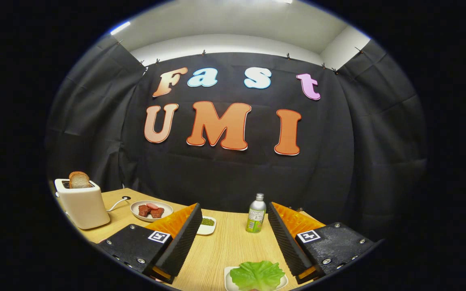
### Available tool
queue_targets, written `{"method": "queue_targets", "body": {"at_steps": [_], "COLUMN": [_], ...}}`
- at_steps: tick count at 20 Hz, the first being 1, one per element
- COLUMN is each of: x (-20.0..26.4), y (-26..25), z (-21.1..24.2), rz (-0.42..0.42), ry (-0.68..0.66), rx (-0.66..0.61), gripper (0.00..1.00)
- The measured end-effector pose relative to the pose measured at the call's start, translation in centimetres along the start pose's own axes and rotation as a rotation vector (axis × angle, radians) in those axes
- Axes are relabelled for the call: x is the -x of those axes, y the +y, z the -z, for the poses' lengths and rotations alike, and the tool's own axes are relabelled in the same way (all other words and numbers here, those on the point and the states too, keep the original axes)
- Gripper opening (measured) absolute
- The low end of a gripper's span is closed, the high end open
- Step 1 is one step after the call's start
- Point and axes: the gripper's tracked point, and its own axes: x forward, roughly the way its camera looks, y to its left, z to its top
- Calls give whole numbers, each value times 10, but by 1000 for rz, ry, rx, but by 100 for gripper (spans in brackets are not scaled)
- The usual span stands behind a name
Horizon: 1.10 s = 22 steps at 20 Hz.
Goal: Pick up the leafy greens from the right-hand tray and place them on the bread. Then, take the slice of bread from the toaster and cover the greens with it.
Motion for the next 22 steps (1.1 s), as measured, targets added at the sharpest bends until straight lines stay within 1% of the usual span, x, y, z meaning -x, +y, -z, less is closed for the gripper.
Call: {"method": "queue_targets", "body": {"at_steps": [11, 16, 22], "x": [1, -1, 5], "y": [7, -2, -10], "z": [2, 29, 45], "rz": [-20, -11, -17], "ry": [15, 128, 191], "rx": [-12, -39, -29], "gripper": [98, 98, 99]}}
